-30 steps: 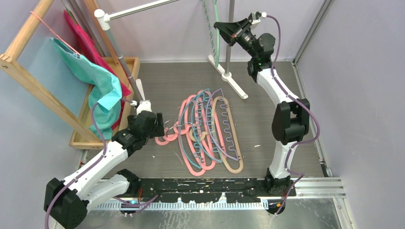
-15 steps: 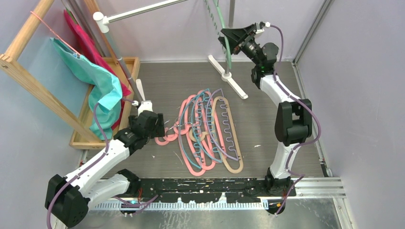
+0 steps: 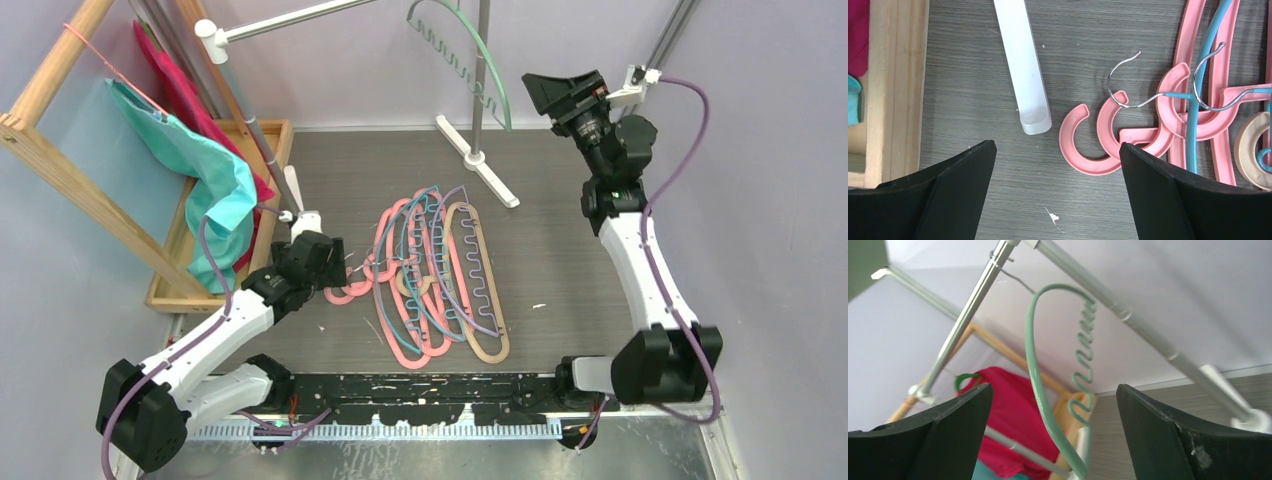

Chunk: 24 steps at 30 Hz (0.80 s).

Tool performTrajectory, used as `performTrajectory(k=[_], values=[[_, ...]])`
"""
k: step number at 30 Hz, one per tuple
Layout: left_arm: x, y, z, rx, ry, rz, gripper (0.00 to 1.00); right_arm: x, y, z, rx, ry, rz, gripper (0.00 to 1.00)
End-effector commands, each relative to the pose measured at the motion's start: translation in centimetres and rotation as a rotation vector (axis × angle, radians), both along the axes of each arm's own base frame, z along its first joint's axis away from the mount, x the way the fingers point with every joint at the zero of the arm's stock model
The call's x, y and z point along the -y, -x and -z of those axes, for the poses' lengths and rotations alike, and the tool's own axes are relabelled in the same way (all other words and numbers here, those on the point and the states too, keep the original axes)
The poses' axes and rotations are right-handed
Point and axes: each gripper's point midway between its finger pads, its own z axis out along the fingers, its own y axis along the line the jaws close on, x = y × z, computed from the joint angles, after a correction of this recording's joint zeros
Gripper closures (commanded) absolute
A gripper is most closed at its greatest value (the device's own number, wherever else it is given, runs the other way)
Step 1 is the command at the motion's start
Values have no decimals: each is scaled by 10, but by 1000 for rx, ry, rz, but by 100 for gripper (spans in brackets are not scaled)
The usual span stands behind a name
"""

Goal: Organize the hangers

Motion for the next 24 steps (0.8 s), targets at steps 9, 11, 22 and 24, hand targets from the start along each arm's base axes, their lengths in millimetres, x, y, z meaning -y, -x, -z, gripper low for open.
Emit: performTrajectory(k=[9, 11, 22, 24], values=[[15, -23, -11, 52, 41, -8, 2, 14, 71, 99, -266, 582, 423, 2], [17, -25, -9, 37, 35, -3, 2, 4, 93, 133, -329, 620, 392, 5], [22, -26, -5, 36, 62, -3, 2, -55, 193, 305, -563, 901, -66, 47], [22, -26, -3, 35, 64, -10, 2, -73, 209, 323, -565, 964, -158, 48]])
